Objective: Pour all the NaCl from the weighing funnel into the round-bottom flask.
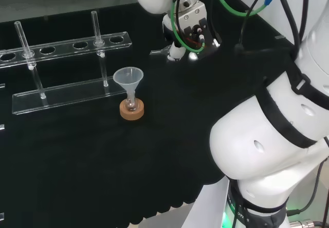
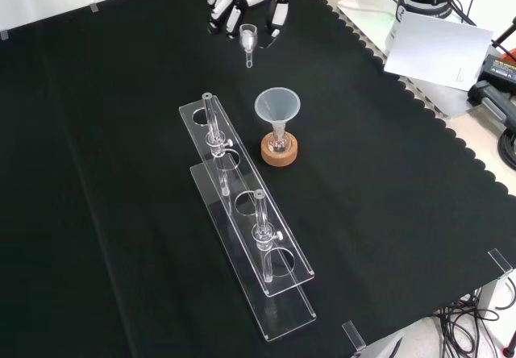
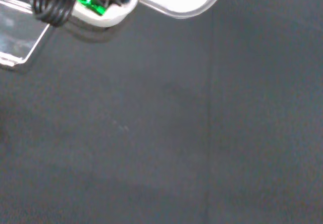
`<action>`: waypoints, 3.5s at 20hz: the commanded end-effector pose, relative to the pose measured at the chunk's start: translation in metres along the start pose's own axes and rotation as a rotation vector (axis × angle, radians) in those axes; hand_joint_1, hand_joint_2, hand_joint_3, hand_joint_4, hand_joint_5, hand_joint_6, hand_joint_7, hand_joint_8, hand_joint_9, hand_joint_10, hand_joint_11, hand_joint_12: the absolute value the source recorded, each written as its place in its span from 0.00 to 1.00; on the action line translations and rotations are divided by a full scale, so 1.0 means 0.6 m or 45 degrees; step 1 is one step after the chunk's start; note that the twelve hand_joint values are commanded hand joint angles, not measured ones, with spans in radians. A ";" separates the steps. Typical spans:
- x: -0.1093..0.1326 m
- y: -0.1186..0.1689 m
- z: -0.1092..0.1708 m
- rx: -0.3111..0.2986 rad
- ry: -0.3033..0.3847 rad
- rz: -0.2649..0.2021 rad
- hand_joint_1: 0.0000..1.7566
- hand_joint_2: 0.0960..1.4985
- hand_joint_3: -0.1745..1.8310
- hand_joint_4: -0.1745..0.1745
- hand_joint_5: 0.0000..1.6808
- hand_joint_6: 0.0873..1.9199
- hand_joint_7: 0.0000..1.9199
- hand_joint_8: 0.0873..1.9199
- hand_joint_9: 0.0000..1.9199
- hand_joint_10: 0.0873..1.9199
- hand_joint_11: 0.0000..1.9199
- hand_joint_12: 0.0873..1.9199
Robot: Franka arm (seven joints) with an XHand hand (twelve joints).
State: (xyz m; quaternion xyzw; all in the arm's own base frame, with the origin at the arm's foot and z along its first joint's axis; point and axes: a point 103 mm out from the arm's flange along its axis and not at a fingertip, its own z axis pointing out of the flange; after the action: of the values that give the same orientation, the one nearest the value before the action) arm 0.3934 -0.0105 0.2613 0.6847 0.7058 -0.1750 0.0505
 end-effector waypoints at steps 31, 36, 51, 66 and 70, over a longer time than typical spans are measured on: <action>0.098 0.001 -0.024 0.139 -0.220 -0.088 0.64 0.44 0.35 1.00 0.76 0.29 0.29 0.32 0.48 0.15 0.42 0.53; 0.102 0.000 -0.033 0.145 -0.256 -0.094 0.64 0.44 0.36 1.00 0.76 0.29 0.29 0.32 0.48 0.15 0.42 0.53; 0.132 -0.004 -0.063 0.163 -0.383 -0.083 0.64 0.44 0.36 1.00 0.76 0.29 0.29 0.32 0.48 0.15 0.42 0.53; 0.115 -0.005 -0.063 0.156 -0.441 -0.088 0.64 0.44 0.36 1.00 0.76 0.29 0.29 0.31 0.48 0.15 0.42 0.53; 0.120 -0.004 -0.066 0.166 -0.470 -0.090 0.64 0.44 0.36 1.00 0.76 0.29 0.29 0.31 0.48 0.15 0.42 0.53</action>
State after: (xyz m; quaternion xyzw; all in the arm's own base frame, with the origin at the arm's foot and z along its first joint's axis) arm 0.3928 0.0666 0.2755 0.6227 0.6966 -0.3351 0.1212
